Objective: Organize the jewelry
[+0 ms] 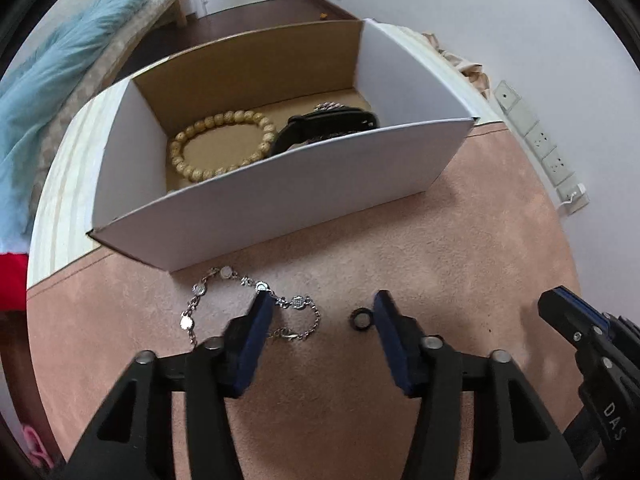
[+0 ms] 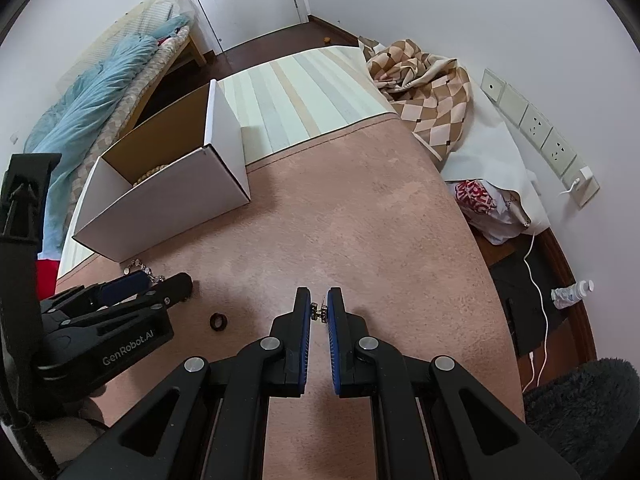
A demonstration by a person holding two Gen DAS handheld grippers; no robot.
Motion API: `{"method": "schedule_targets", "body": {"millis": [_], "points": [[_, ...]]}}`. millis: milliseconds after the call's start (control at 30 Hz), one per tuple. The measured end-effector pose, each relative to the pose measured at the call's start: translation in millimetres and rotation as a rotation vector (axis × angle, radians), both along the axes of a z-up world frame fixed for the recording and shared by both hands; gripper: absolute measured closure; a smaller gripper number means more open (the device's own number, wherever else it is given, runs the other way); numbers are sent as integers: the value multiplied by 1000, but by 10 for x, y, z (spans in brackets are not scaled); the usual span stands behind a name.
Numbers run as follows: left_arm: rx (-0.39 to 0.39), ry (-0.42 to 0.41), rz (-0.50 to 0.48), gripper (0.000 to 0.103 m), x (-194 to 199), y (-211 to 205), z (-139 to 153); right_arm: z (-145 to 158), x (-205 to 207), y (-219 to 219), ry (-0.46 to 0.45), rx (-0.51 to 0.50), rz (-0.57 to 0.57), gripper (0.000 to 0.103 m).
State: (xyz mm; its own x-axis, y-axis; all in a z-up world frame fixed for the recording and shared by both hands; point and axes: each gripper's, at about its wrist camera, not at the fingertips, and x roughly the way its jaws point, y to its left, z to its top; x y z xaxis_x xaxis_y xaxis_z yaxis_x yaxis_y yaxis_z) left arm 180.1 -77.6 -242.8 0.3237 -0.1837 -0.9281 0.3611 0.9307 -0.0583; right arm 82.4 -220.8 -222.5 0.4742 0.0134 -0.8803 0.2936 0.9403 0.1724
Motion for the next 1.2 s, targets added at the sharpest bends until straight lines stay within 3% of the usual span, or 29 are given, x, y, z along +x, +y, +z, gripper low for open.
{"method": "schedule_targets", "body": {"millis": [33,233,433,567,700,733,800,833,867,933,1067,1200], "points": [[-22,3,-3,92,3,8,8,1,-4,-3,-1,1,-1,94],[-96,34,91,95,-23,262,70,44,-19,-9,-13,13,-2,94],[-176,43,229,95,-199,776,242,139,-46,10,-39,33,5,94],[-209,28,260,95,-338,1034,370,186,-50,63,-51,44,19,94],[-223,16,234,95,-403,1004,403,189,-51,129,-52,49,36,94],[-214,2,224,94,-407,1010,417,185,-54,144,-51,47,38,94],[-165,14,199,72,-352,965,367,179,-70,165,-48,46,38,94],[-152,15,188,44,-330,931,326,174,-79,166,-46,47,36,94],[-144,11,161,34,-291,872,284,170,-88,161,-43,47,34,94],[-109,4,105,34,-217,744,205,174,-102,131,-41,46,26,94],[50,0,-32,34,-101,499,-21,173,-97,43,-39,42,6,94],[57,-13,-79,31,-23,436,-65,142,-81,-19,-31,56,-11,94]]}}
